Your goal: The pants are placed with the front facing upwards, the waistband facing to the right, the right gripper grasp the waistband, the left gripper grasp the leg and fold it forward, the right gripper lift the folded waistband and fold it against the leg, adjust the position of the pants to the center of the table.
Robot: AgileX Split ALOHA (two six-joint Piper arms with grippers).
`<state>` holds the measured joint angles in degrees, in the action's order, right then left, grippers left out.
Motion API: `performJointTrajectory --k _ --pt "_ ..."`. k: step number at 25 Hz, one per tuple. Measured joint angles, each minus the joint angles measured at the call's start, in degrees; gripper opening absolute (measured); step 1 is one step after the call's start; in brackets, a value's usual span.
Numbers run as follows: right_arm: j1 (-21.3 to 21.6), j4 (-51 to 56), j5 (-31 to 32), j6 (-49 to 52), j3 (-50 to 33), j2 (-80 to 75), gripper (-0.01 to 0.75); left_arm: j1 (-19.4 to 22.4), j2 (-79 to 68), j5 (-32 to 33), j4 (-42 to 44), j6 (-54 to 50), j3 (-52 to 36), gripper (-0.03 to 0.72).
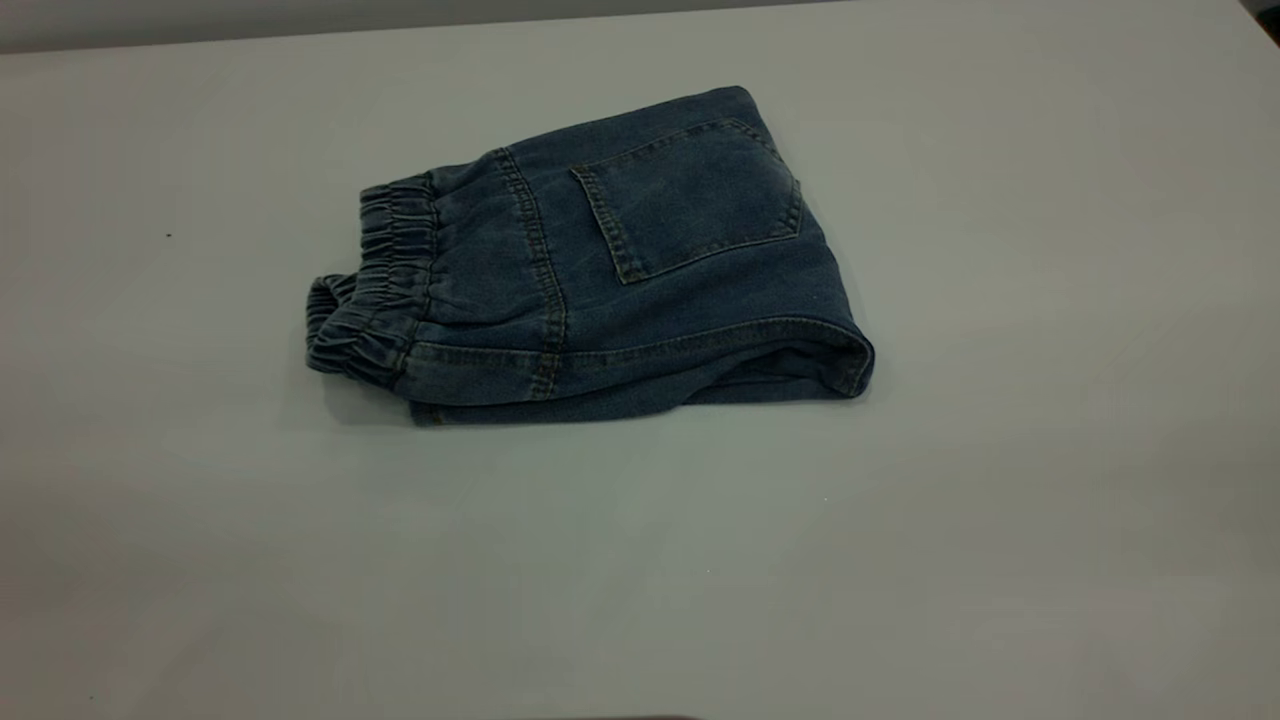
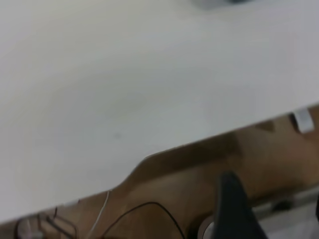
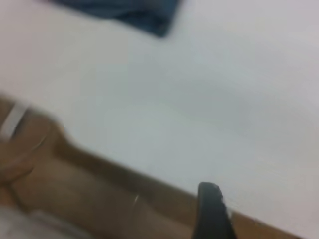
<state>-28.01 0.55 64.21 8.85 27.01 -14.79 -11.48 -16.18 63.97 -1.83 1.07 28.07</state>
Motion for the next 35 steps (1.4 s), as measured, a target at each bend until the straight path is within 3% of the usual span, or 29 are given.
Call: performJointTrajectory --k 4,9,23,35 --pt "11.93 -0.05 0.02 -0.05 -0.13 1.85 0.400 8.02 0.61 -0.05 0.00 0.00 0.00 0.358" --pt "19.76 -0.05 0.23 -0.05 -0.19 9.40 0.400 11.50 4.04 -0.05 0.00 0.00 0.00 0.358" --pt "20.69 0.00 0.51 -0.05 -0.19 15.34 0.400 11.55 16.86 0.31 0.00 0.06 0.00 0.358" --pt "20.74 0.00 0.51 -0.05 -0.19 15.34 0.400 11.55 17.18 0.45 0.00 0.06 0.00 0.358"
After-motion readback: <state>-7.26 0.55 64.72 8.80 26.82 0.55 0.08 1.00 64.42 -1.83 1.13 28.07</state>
